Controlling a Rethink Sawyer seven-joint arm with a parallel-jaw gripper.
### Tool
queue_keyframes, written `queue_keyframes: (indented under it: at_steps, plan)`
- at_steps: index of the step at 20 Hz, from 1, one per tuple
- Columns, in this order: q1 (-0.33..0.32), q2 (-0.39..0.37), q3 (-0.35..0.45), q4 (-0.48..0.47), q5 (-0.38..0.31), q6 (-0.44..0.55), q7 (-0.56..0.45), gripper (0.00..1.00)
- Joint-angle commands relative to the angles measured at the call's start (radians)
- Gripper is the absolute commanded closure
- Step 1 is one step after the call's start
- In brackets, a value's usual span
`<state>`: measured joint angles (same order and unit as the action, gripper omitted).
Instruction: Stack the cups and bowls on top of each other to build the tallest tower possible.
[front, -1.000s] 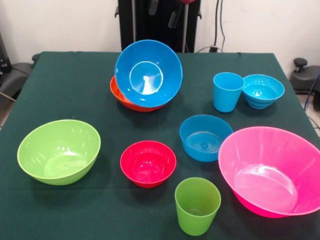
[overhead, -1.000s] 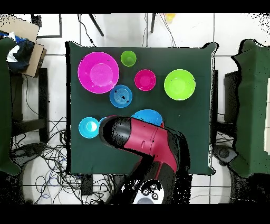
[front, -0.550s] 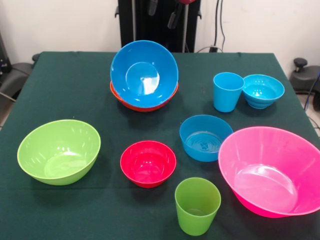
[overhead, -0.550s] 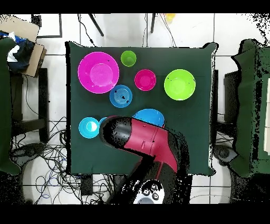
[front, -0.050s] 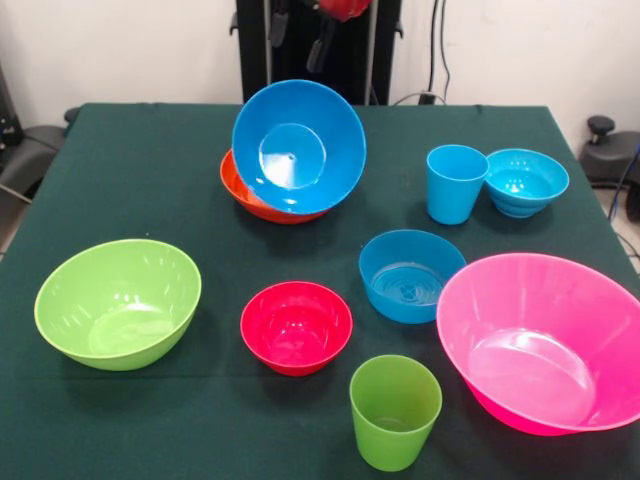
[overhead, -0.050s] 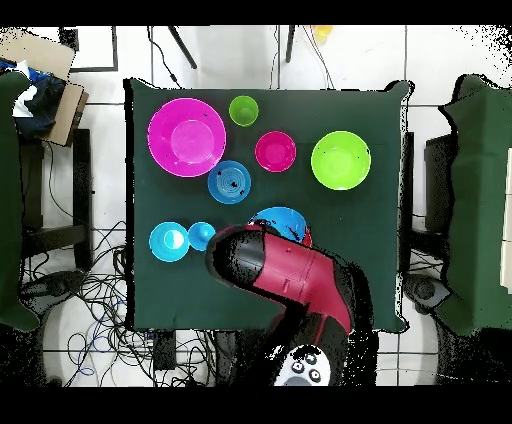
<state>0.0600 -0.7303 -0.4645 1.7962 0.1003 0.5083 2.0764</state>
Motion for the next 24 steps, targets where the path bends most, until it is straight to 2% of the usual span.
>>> queue_keyframes:
  at_steps: [1,4,7,11,15,18,24]
  plan:
    - [-0.076,0.113,0.135,0.128,-0.115,-0.272,0.051,0.0]
    - [-0.075,0.1,0.112,0.167,-0.115,-0.298,0.08,0.0]
    - [-0.054,0.081,0.089,0.206,-0.08,-0.287,0.131,0.0]
    - [-0.006,0.12,0.066,0.202,-0.04,-0.293,0.176,0.0]
    - [-0.025,0.103,0.103,0.182,-0.041,-0.243,0.125,0.0]
    - [-0.044,0.078,0.11,0.196,-0.069,-0.242,0.082,0.0]
    - [-0.007,0.121,0.08,0.175,-0.06,-0.261,0.114,0.0]
